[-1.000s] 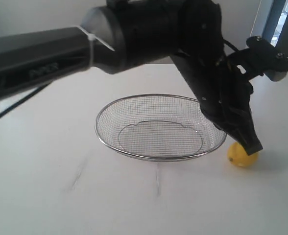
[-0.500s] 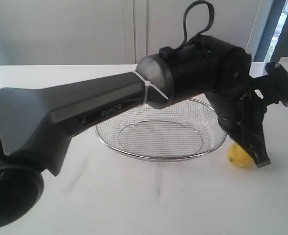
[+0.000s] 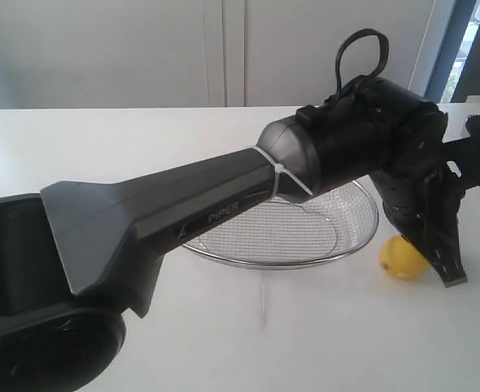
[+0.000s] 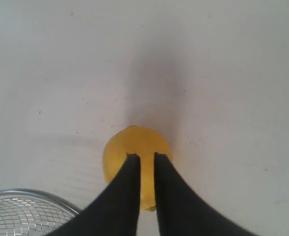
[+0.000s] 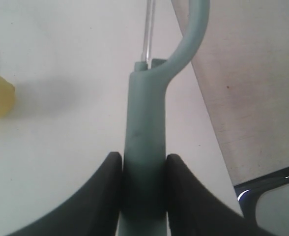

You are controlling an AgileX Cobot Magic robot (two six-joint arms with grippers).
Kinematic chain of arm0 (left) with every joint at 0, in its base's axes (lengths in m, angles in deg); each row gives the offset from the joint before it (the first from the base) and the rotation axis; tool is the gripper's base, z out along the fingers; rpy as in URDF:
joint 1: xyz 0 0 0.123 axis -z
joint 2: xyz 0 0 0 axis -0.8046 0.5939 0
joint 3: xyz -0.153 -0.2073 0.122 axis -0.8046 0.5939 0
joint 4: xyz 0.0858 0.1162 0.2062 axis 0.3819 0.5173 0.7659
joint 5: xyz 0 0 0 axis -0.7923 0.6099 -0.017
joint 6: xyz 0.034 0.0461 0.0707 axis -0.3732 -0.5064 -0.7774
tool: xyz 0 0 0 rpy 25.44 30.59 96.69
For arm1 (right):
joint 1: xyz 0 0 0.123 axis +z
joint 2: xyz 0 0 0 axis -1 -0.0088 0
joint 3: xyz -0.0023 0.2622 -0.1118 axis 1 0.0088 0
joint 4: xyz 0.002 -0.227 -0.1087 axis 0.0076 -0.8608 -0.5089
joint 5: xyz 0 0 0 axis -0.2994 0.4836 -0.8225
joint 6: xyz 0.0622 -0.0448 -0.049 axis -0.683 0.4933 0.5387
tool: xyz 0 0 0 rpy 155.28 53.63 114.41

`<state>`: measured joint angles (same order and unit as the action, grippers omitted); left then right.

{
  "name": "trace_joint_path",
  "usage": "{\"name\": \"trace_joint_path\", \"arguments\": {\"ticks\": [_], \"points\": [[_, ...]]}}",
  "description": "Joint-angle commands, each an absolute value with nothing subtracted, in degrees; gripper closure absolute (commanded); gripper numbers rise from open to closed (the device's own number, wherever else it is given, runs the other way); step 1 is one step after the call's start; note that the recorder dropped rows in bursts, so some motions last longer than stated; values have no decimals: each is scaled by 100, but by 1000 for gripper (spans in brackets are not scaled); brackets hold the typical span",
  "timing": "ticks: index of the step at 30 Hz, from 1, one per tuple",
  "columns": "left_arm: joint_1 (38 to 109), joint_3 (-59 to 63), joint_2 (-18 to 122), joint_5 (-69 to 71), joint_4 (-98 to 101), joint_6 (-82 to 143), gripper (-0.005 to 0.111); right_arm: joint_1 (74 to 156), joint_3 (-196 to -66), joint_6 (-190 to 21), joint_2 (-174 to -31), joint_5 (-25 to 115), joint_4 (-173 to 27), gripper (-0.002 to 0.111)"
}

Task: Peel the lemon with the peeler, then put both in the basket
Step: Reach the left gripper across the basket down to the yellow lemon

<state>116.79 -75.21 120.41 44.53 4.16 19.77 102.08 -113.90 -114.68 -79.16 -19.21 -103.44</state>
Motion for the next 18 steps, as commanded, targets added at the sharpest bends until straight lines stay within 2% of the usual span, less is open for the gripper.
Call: {"name": "trace_joint_path", "arguments": {"ticks": [1,4,7,18], "points": [[11714,-7576,12106,4321,504,1953,59,10149,-11373,-11515,-7878,-1863,-10455,108],[11714,-7576,12244,4198,635,1905,24,10149,-11373,-11515,-7878,-1863,-10455,108],[11714,-7576,12380,4033,695,1905,11,10149,-11373,-11515,-7878,-1863,-10455,108],[11714,-7576,12588,3748,815,1905,10,10149,-11373,-11513,-7878,-1817,-10455,108]]}}
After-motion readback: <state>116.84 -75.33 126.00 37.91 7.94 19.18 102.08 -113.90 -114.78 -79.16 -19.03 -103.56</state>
